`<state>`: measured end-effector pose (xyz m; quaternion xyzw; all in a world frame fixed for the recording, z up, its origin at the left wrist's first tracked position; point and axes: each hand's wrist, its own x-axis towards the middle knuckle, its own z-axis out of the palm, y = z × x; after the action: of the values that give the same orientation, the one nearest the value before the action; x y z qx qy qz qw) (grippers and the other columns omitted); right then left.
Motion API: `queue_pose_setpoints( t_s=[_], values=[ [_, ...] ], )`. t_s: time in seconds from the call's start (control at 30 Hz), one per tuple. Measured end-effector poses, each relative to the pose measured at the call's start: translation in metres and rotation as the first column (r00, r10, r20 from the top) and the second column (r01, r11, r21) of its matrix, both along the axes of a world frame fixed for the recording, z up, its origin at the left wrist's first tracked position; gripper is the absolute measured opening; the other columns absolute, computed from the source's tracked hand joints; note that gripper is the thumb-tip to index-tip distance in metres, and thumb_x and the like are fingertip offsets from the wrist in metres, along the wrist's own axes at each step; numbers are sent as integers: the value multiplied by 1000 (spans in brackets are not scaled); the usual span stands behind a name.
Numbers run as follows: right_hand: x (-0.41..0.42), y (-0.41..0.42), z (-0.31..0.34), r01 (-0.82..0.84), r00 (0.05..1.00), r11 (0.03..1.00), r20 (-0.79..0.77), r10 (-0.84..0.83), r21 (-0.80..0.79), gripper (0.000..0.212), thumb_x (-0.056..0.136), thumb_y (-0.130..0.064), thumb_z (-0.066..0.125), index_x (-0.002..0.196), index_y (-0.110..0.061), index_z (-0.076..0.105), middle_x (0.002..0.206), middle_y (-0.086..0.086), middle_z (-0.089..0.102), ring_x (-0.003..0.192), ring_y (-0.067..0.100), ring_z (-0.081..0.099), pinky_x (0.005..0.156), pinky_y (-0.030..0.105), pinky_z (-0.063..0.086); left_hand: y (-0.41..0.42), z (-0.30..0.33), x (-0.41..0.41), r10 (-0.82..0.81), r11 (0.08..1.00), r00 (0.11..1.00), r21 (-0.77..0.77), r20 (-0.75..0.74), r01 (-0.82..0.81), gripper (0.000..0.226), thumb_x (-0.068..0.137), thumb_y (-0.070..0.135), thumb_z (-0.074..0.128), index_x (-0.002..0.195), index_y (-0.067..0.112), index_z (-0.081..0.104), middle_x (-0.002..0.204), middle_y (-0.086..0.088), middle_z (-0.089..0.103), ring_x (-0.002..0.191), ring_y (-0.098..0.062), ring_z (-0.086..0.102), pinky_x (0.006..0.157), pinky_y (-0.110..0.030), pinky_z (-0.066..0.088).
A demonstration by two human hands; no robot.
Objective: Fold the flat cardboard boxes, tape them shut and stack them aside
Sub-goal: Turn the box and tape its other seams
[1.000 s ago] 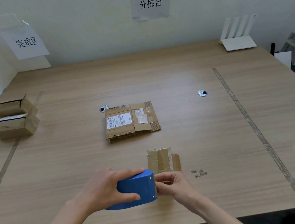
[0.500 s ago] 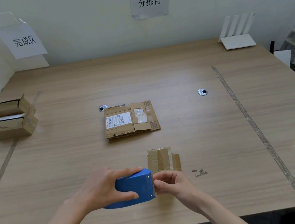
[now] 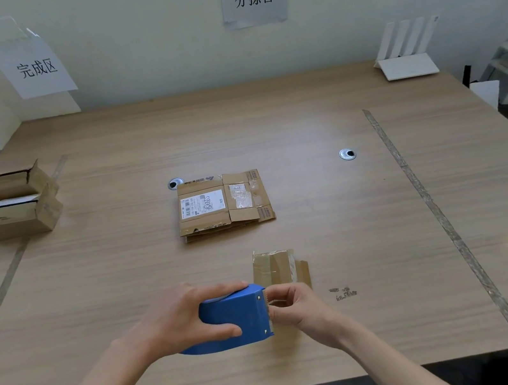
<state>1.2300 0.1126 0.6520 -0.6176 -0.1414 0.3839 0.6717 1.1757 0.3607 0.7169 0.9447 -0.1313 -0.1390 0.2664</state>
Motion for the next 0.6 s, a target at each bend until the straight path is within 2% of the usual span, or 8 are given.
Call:
queue_pose_setpoints(
  t_s=[0.13,0.23,0.33,0.5,0.6],
  values=[
    [0,-1,2,34,999,999,-16,-34,18,33,92,-29,77,123,-17,74,121,12,74,118,35,66,102,44,54,1,-1,0,10,1000,1000,21,18,-10,66,76,75,62,136,69,36,98,51,56,87,10,61,65,-7,44],
    [-1,0,3,111,994,994,-11,-111,20,30,88,-30,81,114,-18,77,113,11,75,103,22,71,87,32,58,2,-2,0,13,1000,1000,20,7,-13,65,76,75,62,136,69,37,99,49,57,89,10,60,67,-8,44],
    [-2,0,1,169,985,986,-31,-168,11,23,86,-30,82,104,-16,78,104,13,76,91,20,72,79,29,59,3,-3,1,26,999,1000,20,12,-26,66,76,75,63,136,68,38,103,43,61,88,9,61,68,-9,45],
    [-5,-4,-3,125,983,990,-145,-115,61,31,97,-31,68,118,-8,74,113,22,73,100,27,70,87,33,59,6,-6,2,35,998,999,43,15,-36,66,74,78,61,135,69,39,103,34,67,85,6,62,66,-10,45],
    [-6,-7,-6,107,977,990,-194,-88,89,36,99,-31,65,121,-4,71,119,24,71,108,32,69,92,36,57,7,-7,3,35,998,999,55,14,-36,65,74,78,61,135,69,39,101,35,66,85,8,61,63,-7,42]
  ],
)
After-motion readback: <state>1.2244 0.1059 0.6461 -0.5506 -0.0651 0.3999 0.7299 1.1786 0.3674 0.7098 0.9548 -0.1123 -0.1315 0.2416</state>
